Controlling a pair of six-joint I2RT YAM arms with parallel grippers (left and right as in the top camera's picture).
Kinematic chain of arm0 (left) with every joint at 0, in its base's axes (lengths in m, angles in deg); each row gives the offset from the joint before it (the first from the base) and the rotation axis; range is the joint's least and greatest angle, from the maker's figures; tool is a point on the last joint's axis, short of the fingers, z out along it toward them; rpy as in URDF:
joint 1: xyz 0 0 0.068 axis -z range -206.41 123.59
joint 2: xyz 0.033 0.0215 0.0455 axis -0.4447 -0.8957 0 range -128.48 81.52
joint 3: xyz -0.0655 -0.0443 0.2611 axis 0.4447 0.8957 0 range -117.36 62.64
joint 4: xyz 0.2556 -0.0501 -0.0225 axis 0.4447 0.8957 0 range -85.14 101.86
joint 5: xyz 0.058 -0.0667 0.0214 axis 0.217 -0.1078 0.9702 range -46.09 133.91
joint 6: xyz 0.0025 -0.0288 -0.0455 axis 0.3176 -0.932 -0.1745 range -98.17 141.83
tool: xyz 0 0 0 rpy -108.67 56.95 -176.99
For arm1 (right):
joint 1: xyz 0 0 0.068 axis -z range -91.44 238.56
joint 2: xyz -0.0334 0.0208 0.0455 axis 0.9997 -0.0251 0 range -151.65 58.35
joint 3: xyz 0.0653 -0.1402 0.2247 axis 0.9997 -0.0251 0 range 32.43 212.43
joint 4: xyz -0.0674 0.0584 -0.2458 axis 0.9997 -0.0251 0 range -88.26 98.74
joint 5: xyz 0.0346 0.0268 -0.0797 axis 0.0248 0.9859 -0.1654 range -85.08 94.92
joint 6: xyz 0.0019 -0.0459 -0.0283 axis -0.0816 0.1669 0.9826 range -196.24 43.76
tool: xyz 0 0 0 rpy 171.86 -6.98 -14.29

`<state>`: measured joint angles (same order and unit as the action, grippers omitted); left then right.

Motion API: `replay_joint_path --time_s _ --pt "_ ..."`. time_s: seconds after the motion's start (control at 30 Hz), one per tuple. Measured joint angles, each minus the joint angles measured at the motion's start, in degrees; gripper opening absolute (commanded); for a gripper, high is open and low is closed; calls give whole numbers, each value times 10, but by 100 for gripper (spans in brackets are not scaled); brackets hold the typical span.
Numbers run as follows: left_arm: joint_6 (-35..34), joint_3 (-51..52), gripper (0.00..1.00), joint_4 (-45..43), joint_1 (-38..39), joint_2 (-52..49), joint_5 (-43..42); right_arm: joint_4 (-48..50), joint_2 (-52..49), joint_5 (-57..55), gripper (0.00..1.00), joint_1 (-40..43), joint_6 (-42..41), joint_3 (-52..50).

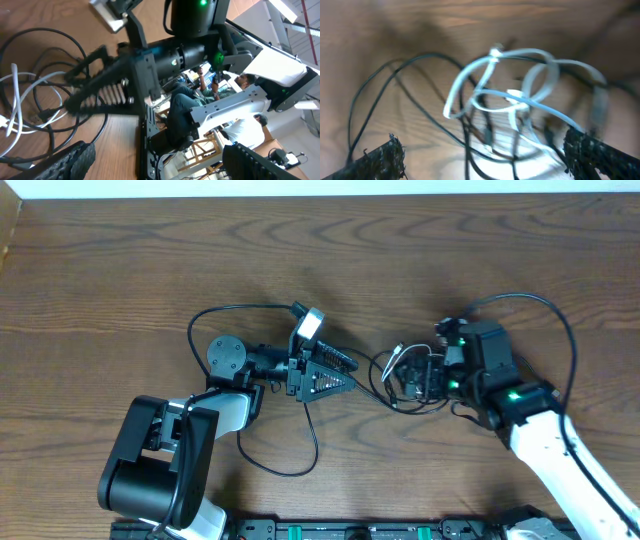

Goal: Untangle cables

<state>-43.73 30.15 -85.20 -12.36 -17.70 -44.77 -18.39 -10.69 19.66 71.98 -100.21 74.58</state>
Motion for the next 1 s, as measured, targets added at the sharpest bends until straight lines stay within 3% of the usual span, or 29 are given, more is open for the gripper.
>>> replay_joint_path --time_s 0.23,0.37,0.6,0.8,0.9,1.0 --pt "0 0 87 0 0 0 0 -203 144 -90 99 76 -66 16" --pt "0 0 86 0 0 0 0 -276 193 -134 91 97 -97 17" --pt "0 0 86 0 0 0 25 -219 186 -136 91 95 -70 3" --pt "9 0 86 38 14 0 98 -155 102 -129 99 95 -112 -29" --pt "36 -1 87 112 37 0 132 -112 56 -96 99 95 -120 -40" --pt "86 -14 87 253 57 0 172 -98 25 -68 95 95 -126 -41"
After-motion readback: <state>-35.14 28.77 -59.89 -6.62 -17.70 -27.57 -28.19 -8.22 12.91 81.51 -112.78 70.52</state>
